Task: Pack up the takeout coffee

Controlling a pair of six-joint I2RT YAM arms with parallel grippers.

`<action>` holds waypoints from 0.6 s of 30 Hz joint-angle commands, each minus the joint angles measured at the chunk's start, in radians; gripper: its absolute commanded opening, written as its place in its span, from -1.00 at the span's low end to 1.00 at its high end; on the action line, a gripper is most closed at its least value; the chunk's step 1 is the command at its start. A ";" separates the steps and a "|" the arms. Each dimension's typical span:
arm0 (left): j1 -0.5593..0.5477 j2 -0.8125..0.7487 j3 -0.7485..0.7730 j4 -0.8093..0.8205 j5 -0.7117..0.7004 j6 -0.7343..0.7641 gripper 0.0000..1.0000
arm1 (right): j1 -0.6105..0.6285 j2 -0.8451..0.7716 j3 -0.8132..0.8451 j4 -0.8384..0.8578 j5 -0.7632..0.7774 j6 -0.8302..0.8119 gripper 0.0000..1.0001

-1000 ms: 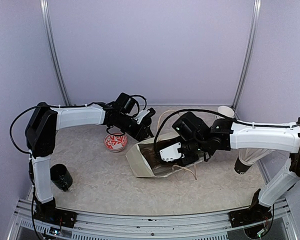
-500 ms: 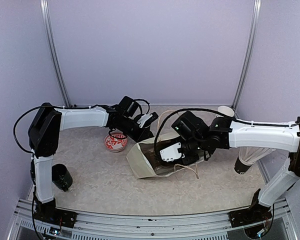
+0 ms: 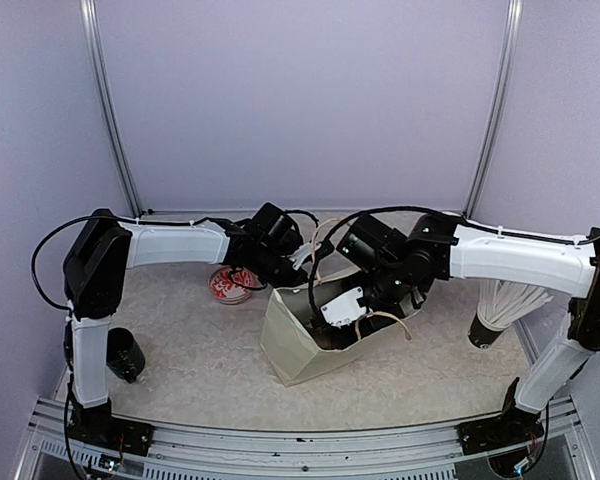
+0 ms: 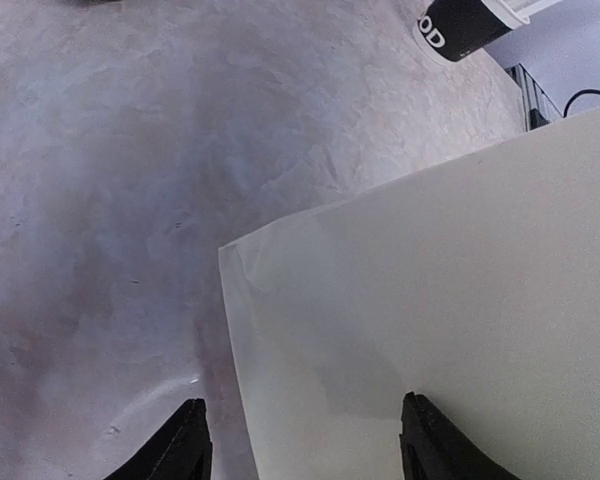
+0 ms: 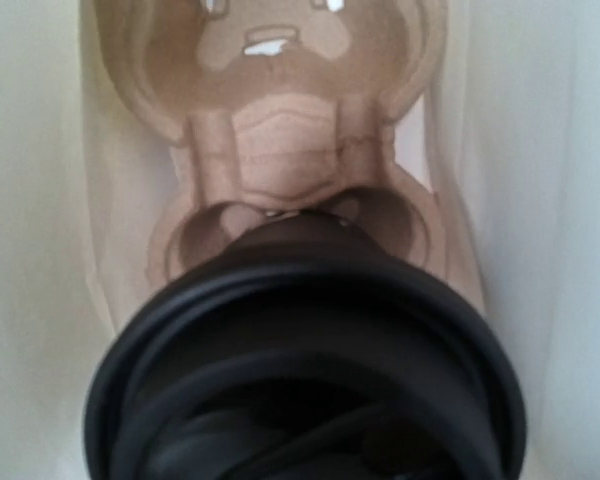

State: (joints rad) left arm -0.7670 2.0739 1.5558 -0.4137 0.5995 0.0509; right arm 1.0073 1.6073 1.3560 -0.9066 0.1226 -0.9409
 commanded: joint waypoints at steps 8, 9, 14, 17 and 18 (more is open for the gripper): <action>-0.068 0.022 0.005 0.005 0.088 0.002 0.25 | 0.001 0.152 0.170 -0.431 -0.229 0.036 0.12; -0.069 0.021 0.006 0.003 0.082 0.004 0.25 | 0.001 0.161 0.178 -0.447 -0.236 0.039 0.12; -0.044 -0.008 -0.010 0.003 0.020 -0.012 0.27 | 0.001 0.184 0.168 -0.421 -0.225 0.048 0.12; -0.015 -0.044 -0.039 0.024 -0.029 -0.031 0.29 | 0.000 0.185 0.140 -0.395 -0.208 0.037 0.12; -0.004 -0.062 -0.048 0.031 -0.039 -0.036 0.29 | -0.002 0.184 0.126 -0.384 -0.204 0.033 0.12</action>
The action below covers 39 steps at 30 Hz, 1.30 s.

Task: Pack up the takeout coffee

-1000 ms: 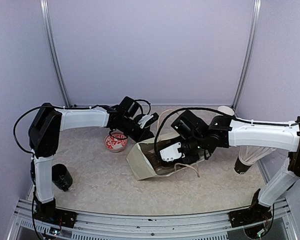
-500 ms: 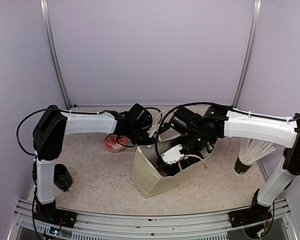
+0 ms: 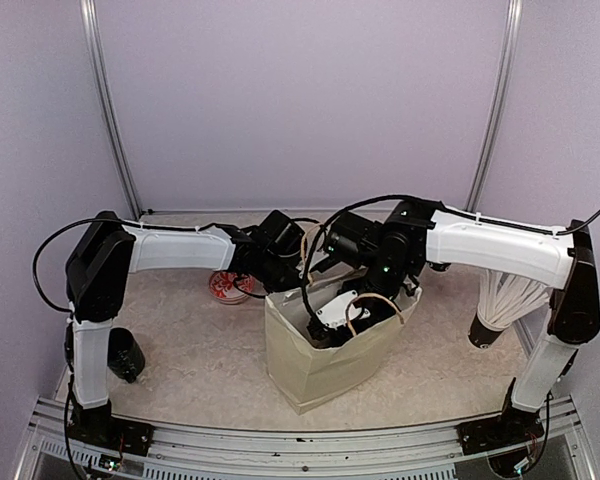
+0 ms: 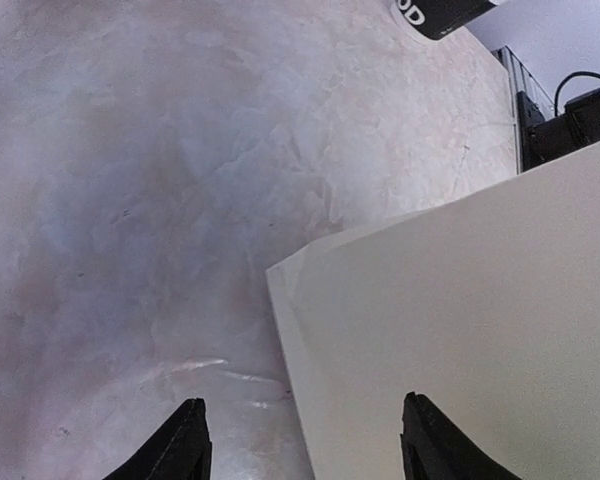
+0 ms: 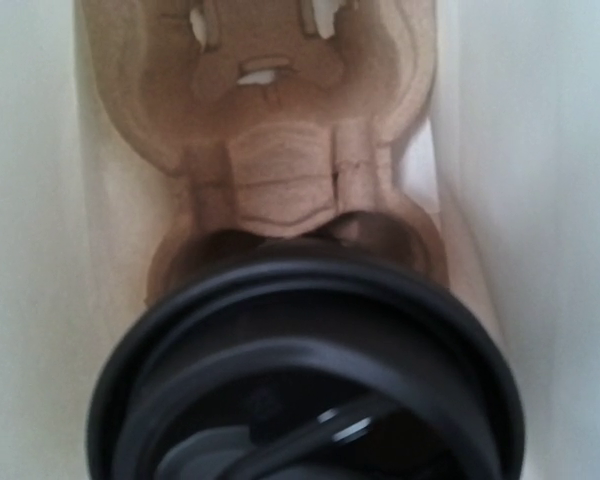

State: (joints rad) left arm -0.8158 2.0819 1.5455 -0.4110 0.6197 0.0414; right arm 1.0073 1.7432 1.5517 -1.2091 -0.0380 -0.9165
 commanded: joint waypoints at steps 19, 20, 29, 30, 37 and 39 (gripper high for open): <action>0.164 -0.193 -0.023 0.000 -0.102 -0.001 0.34 | -0.004 0.053 0.030 -0.165 -0.075 0.029 0.96; 0.170 -0.201 -0.020 -0.003 -0.100 0.003 0.34 | -0.004 0.051 0.053 -0.168 -0.080 0.037 0.98; 0.201 -0.306 -0.015 -0.049 -0.143 0.020 0.35 | -0.011 0.041 0.131 -0.159 -0.074 0.082 0.98; 0.202 -0.324 -0.019 -0.054 -0.156 0.022 0.36 | -0.015 0.040 0.138 -0.154 -0.076 0.086 0.98; 0.205 -0.418 -0.011 -0.093 -0.176 0.024 0.36 | -0.044 0.033 0.178 -0.142 -0.113 0.096 0.99; 0.205 -0.446 -0.006 -0.101 -0.180 0.026 0.37 | -0.047 0.028 0.208 -0.142 -0.118 0.096 0.99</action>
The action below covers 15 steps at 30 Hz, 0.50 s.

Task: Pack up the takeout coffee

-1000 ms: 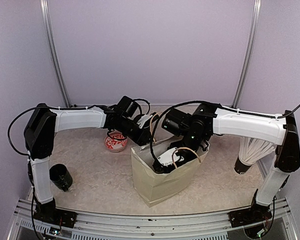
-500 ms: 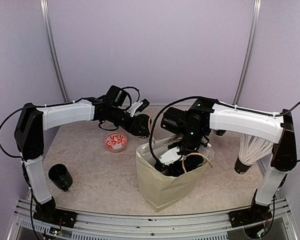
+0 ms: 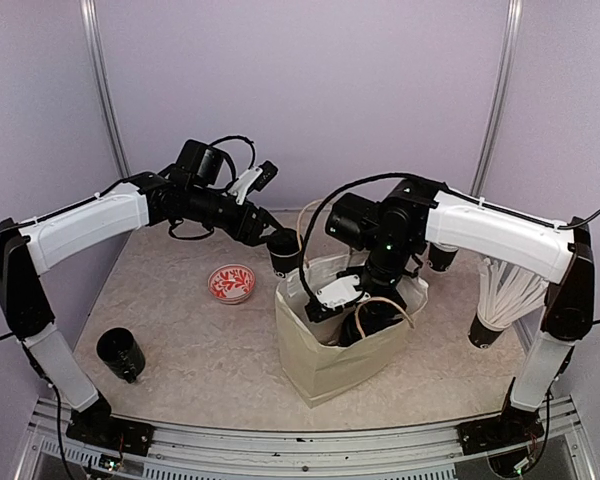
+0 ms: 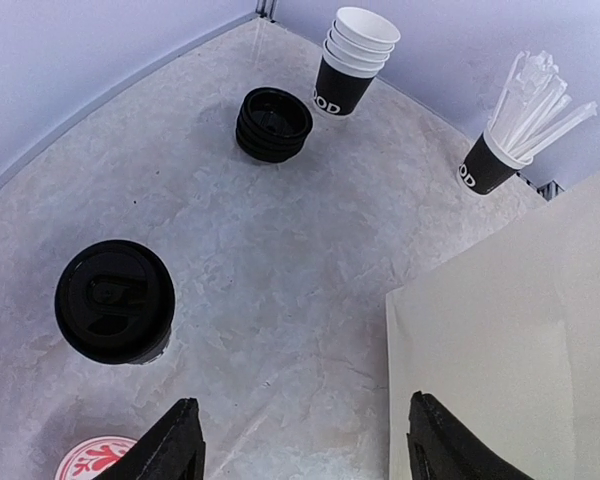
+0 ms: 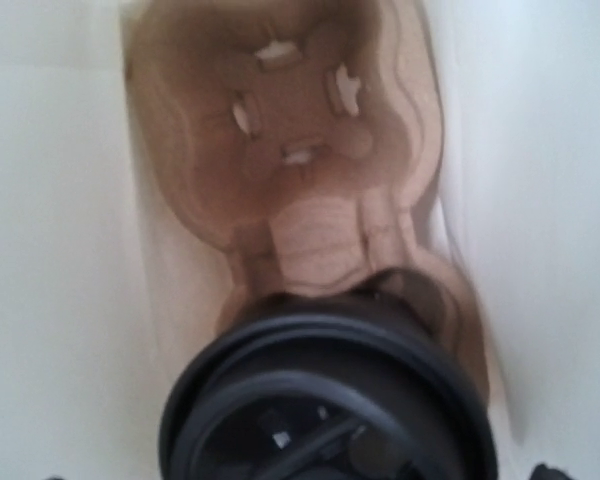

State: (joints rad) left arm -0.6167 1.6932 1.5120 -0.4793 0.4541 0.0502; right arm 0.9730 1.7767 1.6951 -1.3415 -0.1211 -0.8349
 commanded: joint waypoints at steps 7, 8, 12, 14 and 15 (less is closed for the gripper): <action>0.013 -0.096 0.041 -0.054 -0.101 -0.013 0.43 | -0.068 -0.005 0.104 -0.002 -0.071 0.020 0.99; 0.014 -0.083 0.049 -0.059 -0.114 -0.018 0.43 | -0.076 0.004 0.102 -0.009 -0.087 0.019 0.99; 0.014 -0.012 0.109 -0.096 -0.162 -0.036 0.42 | -0.088 0.018 0.106 -0.035 -0.129 0.010 0.98; 0.014 0.024 0.146 -0.098 -0.192 -0.037 0.44 | -0.090 0.016 0.104 -0.035 -0.128 0.009 0.98; 0.015 0.043 0.166 -0.102 -0.209 -0.038 0.44 | -0.092 0.016 0.102 -0.035 -0.123 0.010 0.97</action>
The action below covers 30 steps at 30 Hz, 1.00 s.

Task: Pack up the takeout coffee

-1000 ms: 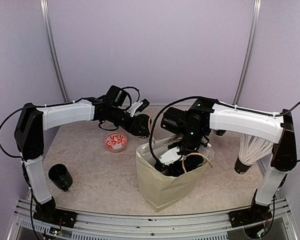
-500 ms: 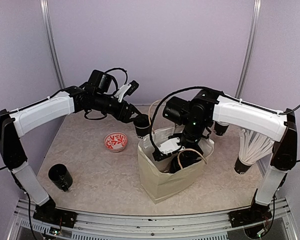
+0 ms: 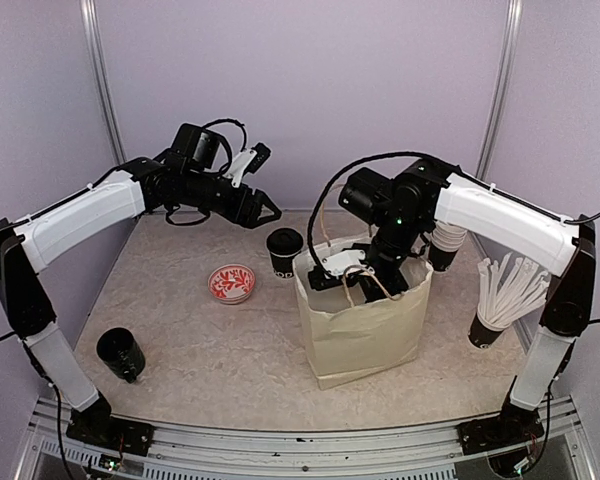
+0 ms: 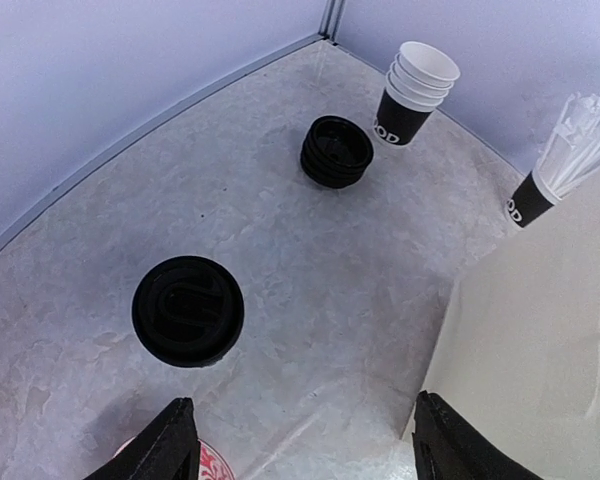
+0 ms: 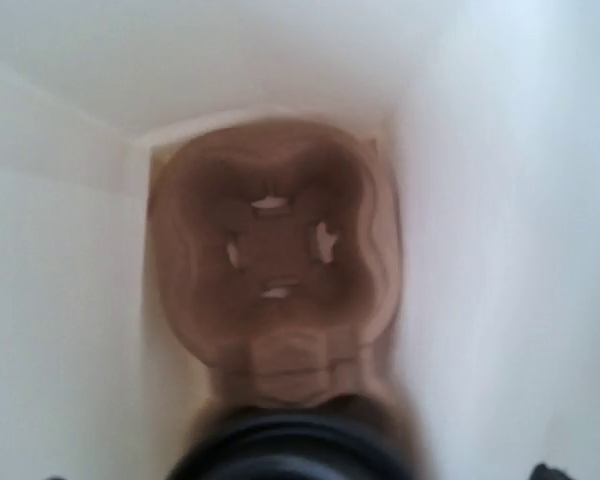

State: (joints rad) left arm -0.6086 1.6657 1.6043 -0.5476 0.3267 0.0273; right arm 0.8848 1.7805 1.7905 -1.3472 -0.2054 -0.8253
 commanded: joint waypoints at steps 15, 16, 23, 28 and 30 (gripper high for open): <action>0.035 0.419 0.411 -0.155 -0.213 -0.021 0.47 | -0.041 -0.041 0.075 -0.029 -0.038 -0.029 0.92; 0.038 0.436 0.414 -0.152 -0.216 -0.023 0.50 | -0.041 -0.047 0.078 -0.029 -0.040 -0.028 0.93; 0.043 0.544 0.532 -0.235 -0.206 0.001 0.71 | -0.041 -0.068 0.085 -0.029 -0.017 -0.028 0.97; 0.041 0.573 0.541 -0.225 -0.169 0.014 0.71 | -0.041 -0.076 0.112 -0.030 0.018 -0.036 0.97; 0.040 0.582 0.547 -0.224 -0.162 0.016 0.72 | -0.042 -0.079 0.131 -0.030 0.041 -0.043 0.98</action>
State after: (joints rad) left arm -0.5671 2.2257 2.1162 -0.7536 0.1352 0.0246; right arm 0.8505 1.7370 1.8725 -1.3647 -0.2081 -0.8509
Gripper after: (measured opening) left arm 0.857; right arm 0.987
